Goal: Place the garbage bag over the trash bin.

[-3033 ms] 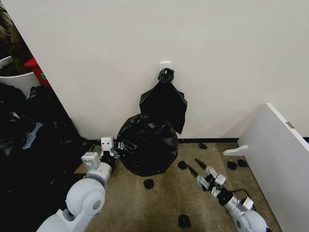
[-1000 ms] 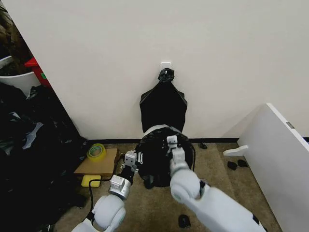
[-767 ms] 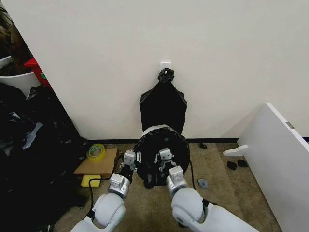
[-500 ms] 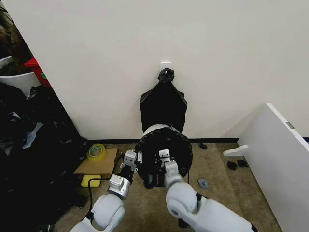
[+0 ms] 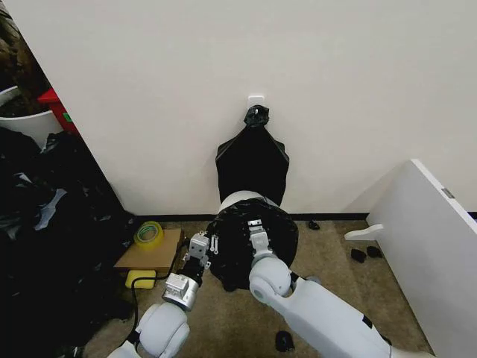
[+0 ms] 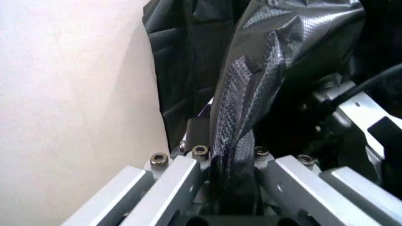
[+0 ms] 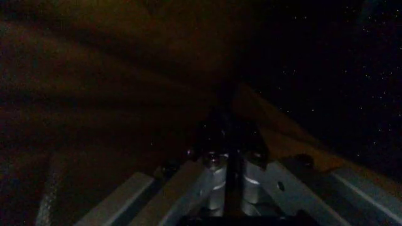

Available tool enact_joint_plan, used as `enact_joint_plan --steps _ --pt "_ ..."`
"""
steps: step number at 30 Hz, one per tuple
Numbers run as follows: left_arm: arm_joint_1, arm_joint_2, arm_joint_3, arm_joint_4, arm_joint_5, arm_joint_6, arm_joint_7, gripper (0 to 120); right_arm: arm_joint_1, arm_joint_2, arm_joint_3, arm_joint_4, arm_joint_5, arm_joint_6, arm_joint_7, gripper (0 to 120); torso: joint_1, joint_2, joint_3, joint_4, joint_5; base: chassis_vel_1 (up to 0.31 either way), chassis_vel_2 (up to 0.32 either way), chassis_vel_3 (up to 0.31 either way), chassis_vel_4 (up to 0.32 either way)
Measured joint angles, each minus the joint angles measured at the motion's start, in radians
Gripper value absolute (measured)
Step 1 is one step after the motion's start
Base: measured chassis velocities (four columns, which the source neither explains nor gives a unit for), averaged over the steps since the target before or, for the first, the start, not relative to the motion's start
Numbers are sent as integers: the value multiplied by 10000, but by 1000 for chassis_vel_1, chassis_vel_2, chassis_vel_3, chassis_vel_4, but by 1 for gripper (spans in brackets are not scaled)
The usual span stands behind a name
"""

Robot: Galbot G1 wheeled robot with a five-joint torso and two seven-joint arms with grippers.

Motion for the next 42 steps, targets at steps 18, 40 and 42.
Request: enact_joint_plan --steps 18,40,42 --pt "82 -9 -59 56 385 -811 487 1 -749 -572 -482 2169 1794 -1931 753 0 0 0 -1 0 1 0 0 0 0" --pt "232 -46 -201 38 528 -1059 731 1 -1224 -828 -92 819 -1490 1480 -1990 0 0 1 -1 -3 0 0 0 0 0" --pt "236 -46 -188 32 498 -1052 736 1 -1262 -809 -117 898 -1208 1270 -1871 0 0 0 -1 -2 0 0 0 0 0"
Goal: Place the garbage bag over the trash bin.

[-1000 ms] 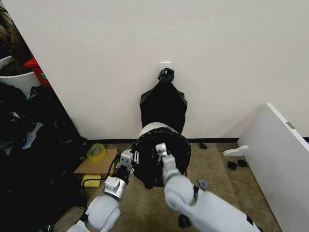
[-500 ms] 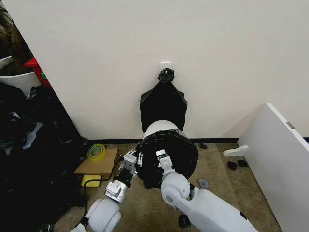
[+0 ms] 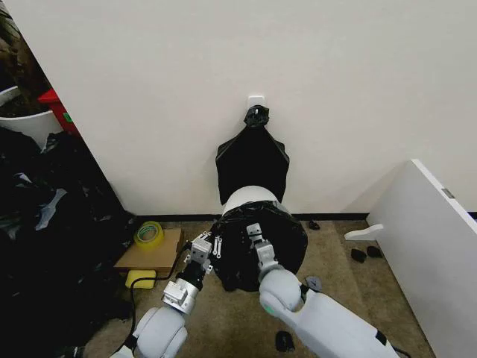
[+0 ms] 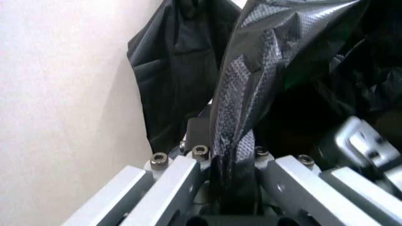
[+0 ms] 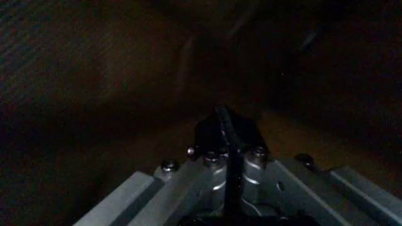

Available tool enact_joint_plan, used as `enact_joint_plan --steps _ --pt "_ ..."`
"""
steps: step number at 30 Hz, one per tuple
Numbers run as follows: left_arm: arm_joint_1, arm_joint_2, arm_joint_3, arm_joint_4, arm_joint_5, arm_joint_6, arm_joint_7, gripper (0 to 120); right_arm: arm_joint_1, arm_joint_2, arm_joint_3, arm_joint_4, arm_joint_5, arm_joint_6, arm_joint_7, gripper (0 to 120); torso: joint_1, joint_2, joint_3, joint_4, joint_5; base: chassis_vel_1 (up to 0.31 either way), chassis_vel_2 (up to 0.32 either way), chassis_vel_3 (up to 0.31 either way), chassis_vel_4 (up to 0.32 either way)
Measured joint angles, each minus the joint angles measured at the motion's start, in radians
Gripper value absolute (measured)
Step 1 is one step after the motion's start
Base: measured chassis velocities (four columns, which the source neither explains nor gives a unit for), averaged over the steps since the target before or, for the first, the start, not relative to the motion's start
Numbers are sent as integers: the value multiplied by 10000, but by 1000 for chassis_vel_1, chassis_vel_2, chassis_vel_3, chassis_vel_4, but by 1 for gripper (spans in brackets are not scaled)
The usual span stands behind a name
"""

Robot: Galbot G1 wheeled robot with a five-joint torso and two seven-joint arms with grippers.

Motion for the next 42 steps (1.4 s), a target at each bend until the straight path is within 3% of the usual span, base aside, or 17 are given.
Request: enact_joint_plan --steps 12,16,22,24,29,34,39,42 --pt "249 8 -48 -397 -64 34 176 1 489 711 190 -680 1170 -1539 1507 0 0 0 0 3 1 0 0 0 0" --pt "238 3 -150 -397 -122 42 176 1 357 643 172 -431 1119 -1478 1518 0 0 0 0 2 0 0 0 0 0" --pt "119 -14 -383 -161 -489 115 78 1 -218 54 129 710 -464 208 175 0 0 0 0 2 -1 0 0 0 0" --pt "66 -19 -414 -71 -629 279 -62 1 -472 -146 192 766 -1253 1397 -572 0 0 0 0 0 0 0 0 0 0" --pt "52 -35 -408 -17 -653 443 -140 1 -646 -70 489 455 -1629 2492 -934 0 0 0 0 1 1 0 0 0 0" --pt "114 -10 -380 -112 -595 479 -142 1 -486 94 723 161 -1563 2007 -360 0 0 0 0 2 0 0 0 0 0" --pt "195 68 -414 -285 -507 480 -143 1 37 210 957 167 -214 414 941 0 0 0 0 2 1 0 0 0 0" --pt "227 77 -419 -309 -459 477 -133 1 259 274 1173 -35 -213 357 921 0 0 0 0 2 0 0 0 0 0"
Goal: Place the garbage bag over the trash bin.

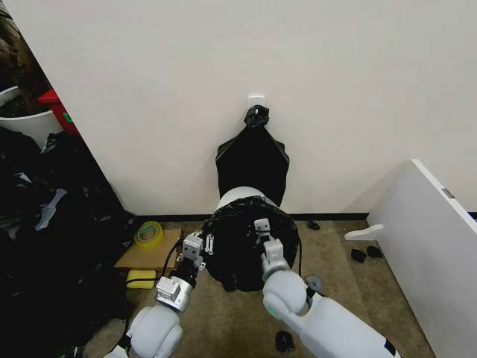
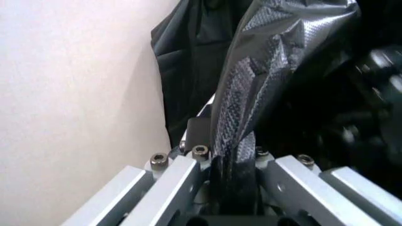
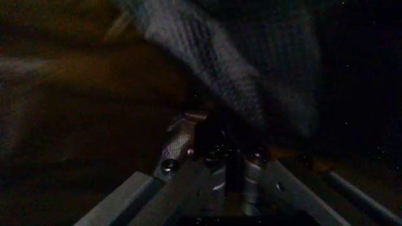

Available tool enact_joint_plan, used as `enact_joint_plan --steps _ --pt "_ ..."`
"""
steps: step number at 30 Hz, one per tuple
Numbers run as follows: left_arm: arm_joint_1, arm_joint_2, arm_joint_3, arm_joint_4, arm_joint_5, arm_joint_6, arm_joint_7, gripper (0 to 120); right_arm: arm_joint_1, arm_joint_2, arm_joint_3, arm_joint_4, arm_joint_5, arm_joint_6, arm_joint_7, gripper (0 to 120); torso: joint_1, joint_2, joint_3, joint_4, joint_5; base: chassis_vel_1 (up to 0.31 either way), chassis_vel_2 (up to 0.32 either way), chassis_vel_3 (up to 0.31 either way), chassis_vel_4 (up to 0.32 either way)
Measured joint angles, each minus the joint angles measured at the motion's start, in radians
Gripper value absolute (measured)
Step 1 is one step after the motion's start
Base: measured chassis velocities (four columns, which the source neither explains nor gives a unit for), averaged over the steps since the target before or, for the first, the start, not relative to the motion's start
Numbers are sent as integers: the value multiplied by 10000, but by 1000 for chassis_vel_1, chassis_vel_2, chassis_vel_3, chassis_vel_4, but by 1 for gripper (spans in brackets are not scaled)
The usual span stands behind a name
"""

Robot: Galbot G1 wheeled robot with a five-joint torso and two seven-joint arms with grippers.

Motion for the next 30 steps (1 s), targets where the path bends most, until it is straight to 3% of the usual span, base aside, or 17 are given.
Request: enact_joint_plan --steps 9,16,30 --pt "-30 -81 22 119 45 -38 12 1 134 28 -73 -276 -457 176 -317 0 0 0 0 0 0 0 0 0 0" --pt "-12 -161 231 264 284 -257 202 1 -91 348 -996 -144 -472 190 -337 0 0 0 0 -1 0 0 0 0 0" --pt "211 -134 137 398 1166 -972 420 1 963 791 -337 -1399 441 -799 532 0 0 0 1 -1 0 0 0 0 0"
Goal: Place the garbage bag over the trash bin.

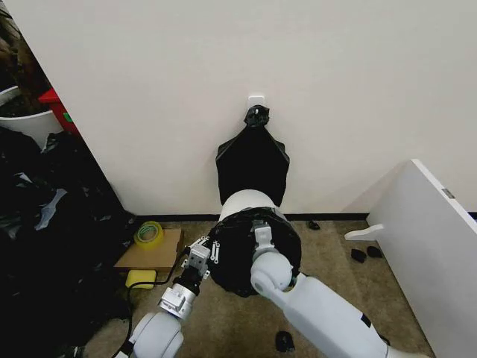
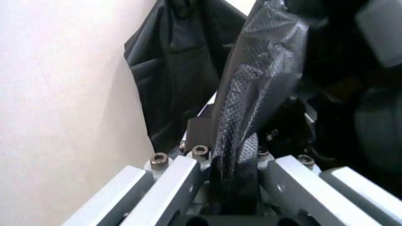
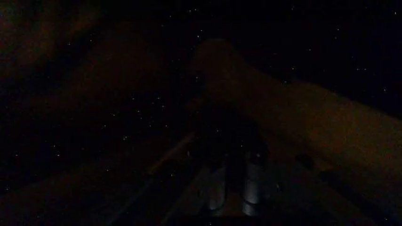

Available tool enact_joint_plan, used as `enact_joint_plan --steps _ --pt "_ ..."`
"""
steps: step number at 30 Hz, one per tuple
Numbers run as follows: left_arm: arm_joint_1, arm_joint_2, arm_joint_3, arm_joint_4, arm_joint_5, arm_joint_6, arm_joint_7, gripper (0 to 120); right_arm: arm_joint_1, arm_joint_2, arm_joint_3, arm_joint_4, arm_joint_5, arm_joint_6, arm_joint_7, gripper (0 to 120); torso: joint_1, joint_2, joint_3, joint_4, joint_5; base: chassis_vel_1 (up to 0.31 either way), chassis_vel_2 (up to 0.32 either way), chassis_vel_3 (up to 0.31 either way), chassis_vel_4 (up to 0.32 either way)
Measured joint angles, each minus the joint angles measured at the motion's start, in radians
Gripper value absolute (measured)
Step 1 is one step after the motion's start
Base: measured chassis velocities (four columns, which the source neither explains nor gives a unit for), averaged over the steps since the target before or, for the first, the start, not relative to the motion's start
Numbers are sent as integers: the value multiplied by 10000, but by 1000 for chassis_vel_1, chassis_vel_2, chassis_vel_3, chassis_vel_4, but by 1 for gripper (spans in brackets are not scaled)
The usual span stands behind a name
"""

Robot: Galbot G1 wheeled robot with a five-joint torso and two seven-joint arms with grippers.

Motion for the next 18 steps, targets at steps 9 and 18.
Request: enact_joint_plan --steps 9,18 --pt "-201 -50 -28 63 -461 607 -439 1 -699 -514 -445 1108 -616 934 -1039 0 0 0 -1 1 0 0 0 0 0" --pt "-597 -69 -266 -124 -1656 2560 -1648 1 -1993 -1342 -722 1466 -3685 4927 -4175 0 -1 0 -1 -2 0 0 0 0 0"
